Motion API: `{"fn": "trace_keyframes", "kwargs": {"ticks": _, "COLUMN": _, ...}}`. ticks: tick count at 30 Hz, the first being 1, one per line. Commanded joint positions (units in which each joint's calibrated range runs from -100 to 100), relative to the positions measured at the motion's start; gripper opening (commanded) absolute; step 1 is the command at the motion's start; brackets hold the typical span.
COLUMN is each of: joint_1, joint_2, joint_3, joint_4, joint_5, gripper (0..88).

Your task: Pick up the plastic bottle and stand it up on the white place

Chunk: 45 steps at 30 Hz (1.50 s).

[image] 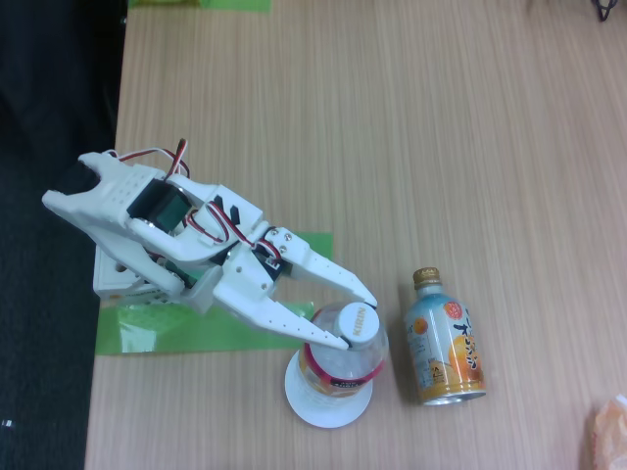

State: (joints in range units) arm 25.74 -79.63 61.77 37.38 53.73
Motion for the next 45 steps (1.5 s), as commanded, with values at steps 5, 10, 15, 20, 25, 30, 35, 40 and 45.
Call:
{"fn": "trace_keyframes", "kwargs": {"ticks": 5, "joint_1": 0.34, "joint_2": -0.55, "joint_3": 3.82, "joint_4": -8.46, "joint_5": -0.28, "gripper": 15.1}}
{"fn": "trace_keyframes", "kwargs": {"ticks": 10, "joint_1": 0.34, "joint_2": -0.55, "joint_3": 4.10, "joint_4": -8.71, "joint_5": -0.28, "gripper": 15.1}}
{"fn": "trace_keyframes", "kwargs": {"ticks": 15, "joint_1": 0.34, "joint_2": -0.55, "joint_3": 4.19, "joint_4": -8.20, "joint_5": -0.28, "gripper": 15.1}}
{"fn": "trace_keyframes", "kwargs": {"ticks": 20, "joint_1": 0.34, "joint_2": -0.46, "joint_3": 4.28, "joint_4": -7.94, "joint_5": -0.28, "gripper": 15.1}}
{"fn": "trace_keyframes", "kwargs": {"ticks": 25, "joint_1": 0.41, "joint_2": -0.38, "joint_3": 5.09, "joint_4": -8.03, "joint_5": -0.28, "gripper": 15.1}}
{"fn": "trace_keyframes", "kwargs": {"ticks": 30, "joint_1": 0.41, "joint_2": -0.38, "joint_3": 5.82, "joint_4": -8.71, "joint_5": -0.28, "gripper": 15.1}}
{"fn": "trace_keyframes", "kwargs": {"ticks": 35, "joint_1": 0.41, "joint_2": -0.46, "joint_3": 5.91, "joint_4": -8.63, "joint_5": -0.28, "gripper": 15.1}}
{"fn": "trace_keyframes", "kwargs": {"ticks": 40, "joint_1": 1.52, "joint_2": -0.46, "joint_3": 5.63, "joint_4": -8.63, "joint_5": -0.28, "gripper": 15.1}}
{"fn": "trace_keyframes", "kwargs": {"ticks": 45, "joint_1": 2.78, "joint_2": -0.55, "joint_3": 5.54, "joint_4": -8.54, "joint_5": -0.28, "gripper": 15.1}}
